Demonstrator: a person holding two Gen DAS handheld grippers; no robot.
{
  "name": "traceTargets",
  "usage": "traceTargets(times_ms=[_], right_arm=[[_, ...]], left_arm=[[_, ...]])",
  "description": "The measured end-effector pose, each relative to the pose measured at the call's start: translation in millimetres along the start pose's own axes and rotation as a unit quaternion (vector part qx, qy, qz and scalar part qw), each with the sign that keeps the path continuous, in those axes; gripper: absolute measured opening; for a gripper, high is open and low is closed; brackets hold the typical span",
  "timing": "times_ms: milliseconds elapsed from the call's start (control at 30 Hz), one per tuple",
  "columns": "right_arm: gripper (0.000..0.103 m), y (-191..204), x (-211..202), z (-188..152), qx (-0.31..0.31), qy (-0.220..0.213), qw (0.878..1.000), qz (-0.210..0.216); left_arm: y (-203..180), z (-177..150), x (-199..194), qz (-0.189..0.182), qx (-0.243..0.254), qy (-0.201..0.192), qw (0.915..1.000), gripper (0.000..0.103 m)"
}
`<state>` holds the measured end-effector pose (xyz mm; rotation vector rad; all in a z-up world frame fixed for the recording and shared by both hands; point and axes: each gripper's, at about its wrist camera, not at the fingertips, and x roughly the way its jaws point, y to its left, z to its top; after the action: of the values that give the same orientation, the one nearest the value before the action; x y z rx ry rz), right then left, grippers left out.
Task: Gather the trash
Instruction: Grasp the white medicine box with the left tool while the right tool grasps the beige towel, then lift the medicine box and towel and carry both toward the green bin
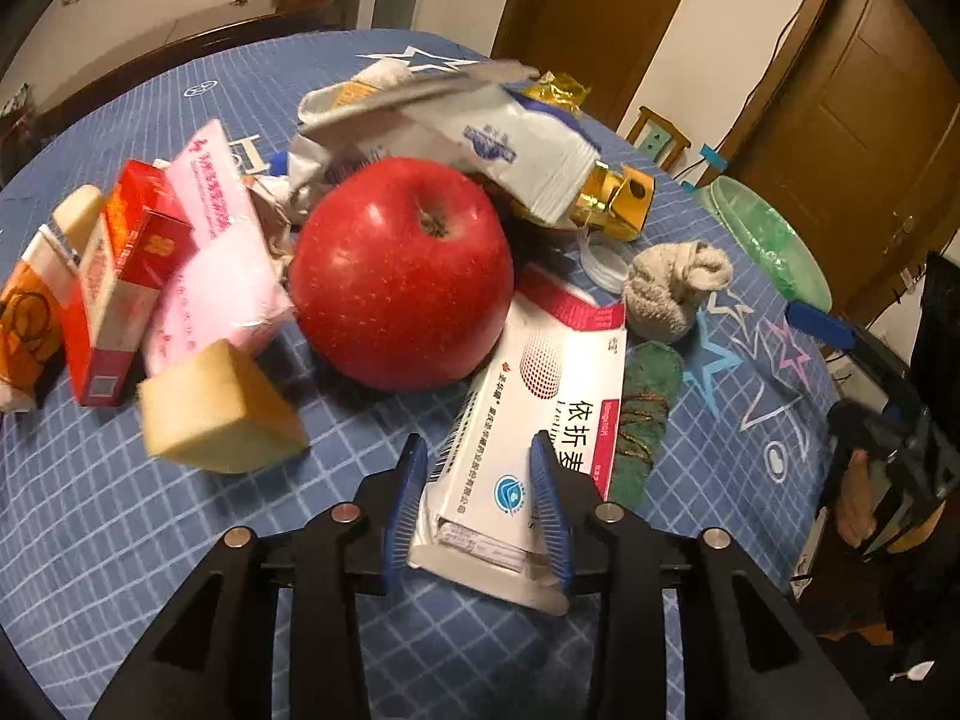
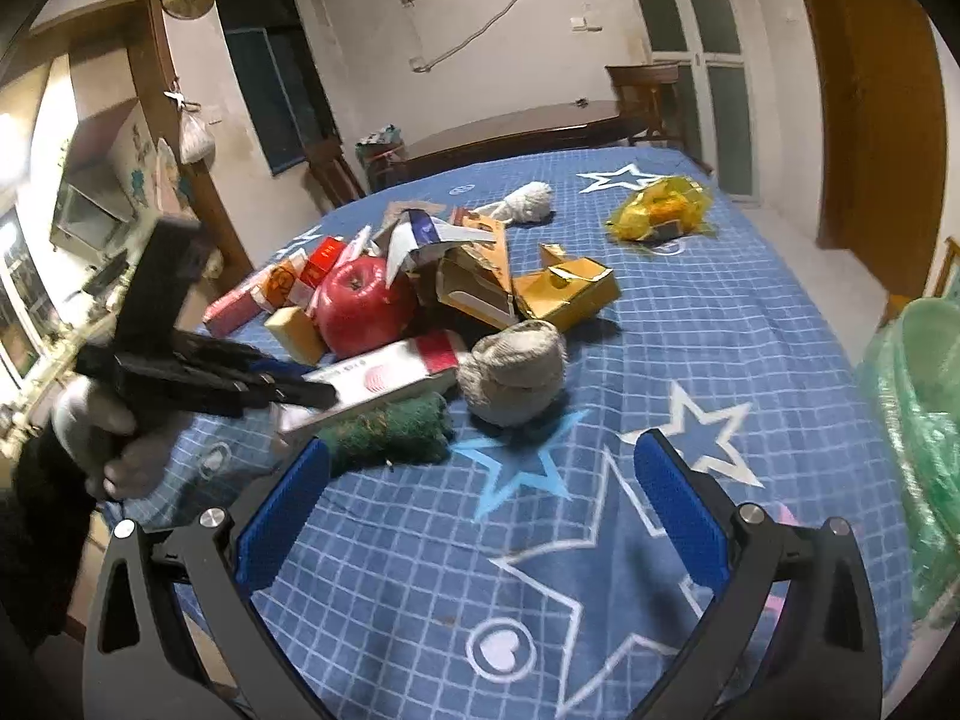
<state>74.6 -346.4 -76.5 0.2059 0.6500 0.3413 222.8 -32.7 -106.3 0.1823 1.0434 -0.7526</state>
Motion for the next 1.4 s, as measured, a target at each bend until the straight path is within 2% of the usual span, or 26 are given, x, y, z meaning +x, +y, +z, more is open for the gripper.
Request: traceTargets(times_ms=[67,133,200,367,433,467,500,600,700,800,833,900,967,1033,1067,1100,1233,1300,1367,1400], right_arm=[[0.097,-4,8,6,-0.001,0.006,1.0,0.001],[0.085,-9,19,11,0.004,0.019,1.0,0.006],[0.079,-15,30,19,0.016,0.03,0.999,0.003],[0.069,-19,51,34,0.024,0.045,0.999,-0.001],[0.058,-18,63,37,0.024,0.065,0.998,-0.007],[0.045,-18,66,36,0.022,0.069,0.997,-0.01],[0.041,-17,68,34,0.017,0.073,0.997,-0.013],[0.026,-12,57,29,0.001,0.054,0.998,-0.025],[0.026,-1,38,25,-0.016,0.025,0.999,-0.029],[0.026,8,23,18,-0.03,0.018,0.999,-0.023],[0.026,8,23,16,-0.032,0.02,0.999,-0.022],[0.027,9,21,12,-0.035,0.03,0.999,-0.018],[0.027,9,23,7,-0.033,0.04,0.999,-0.012],[0.027,7,24,6,-0.028,0.047,0.998,-0.012],[0.028,5,26,5,-0.023,0.05,0.998,-0.011],[0.029,4,26,4,-0.021,0.052,0.998,-0.01],[0.03,3,28,0,-0.017,0.06,0.998,-0.007],[0.03,0,29,-2,-0.013,0.062,0.998,-0.004],[0.03,-1,30,-3,-0.011,0.062,0.998,-0.003],[0.03,-2,30,-3,-0.01,0.062,0.998,-0.003]], left_arm=[[-4,0,-1,0.009,-0.004,-0.012,0.9999,0.034],[-6,-4,-4,0.019,-0.017,-0.028,0.9993,0.028],[-10,-9,-12,0.028,-0.028,-0.048,0.9981,0.023],[-25,-23,-38,0.051,-0.048,-0.104,0.9921,0.018],[-33,-27,-46,0.065,-0.049,-0.122,0.9892,0.018],[-34,-29,-50,0.071,-0.052,-0.129,0.9877,0.018],[-37,-31,-53,0.078,-0.055,-0.136,0.9862,0.017],[-42,-42,-66,0.098,-0.063,-0.16,0.9803,0.017],[-47,-51,-78,0.108,-0.064,-0.179,0.9757,0.016],[-47,-56,-65,0.086,-0.044,-0.126,0.9873,0.018],[-43,-59,-63,0.088,-0.049,-0.119,0.9877,0.019],[-35,-62,-60,0.058,-0.06,-0.102,0.9913,0.019],[-28,-59,-65,0.067,-0.07,-0.107,0.9895,0.022],[-27,-52,-70,0.056,-0.068,-0.106,0.9904,0.041],[-28,-50,-70,0.059,-0.066,-0.105,0.9905,0.058],[-35,-46,-67,0.073,-0.054,-0.104,0.9904,0.068],[-59,-38,-47,0.135,0.001,-0.071,0.9882,0.077],[-66,-37,-37,0.138,0.023,-0.057,0.9885,0.079],[-60,-34,-25,0.144,0.014,-0.037,0.9888,0.078],[-57,-32,-19,0.136,0.008,-0.031,0.9901,0.074]])
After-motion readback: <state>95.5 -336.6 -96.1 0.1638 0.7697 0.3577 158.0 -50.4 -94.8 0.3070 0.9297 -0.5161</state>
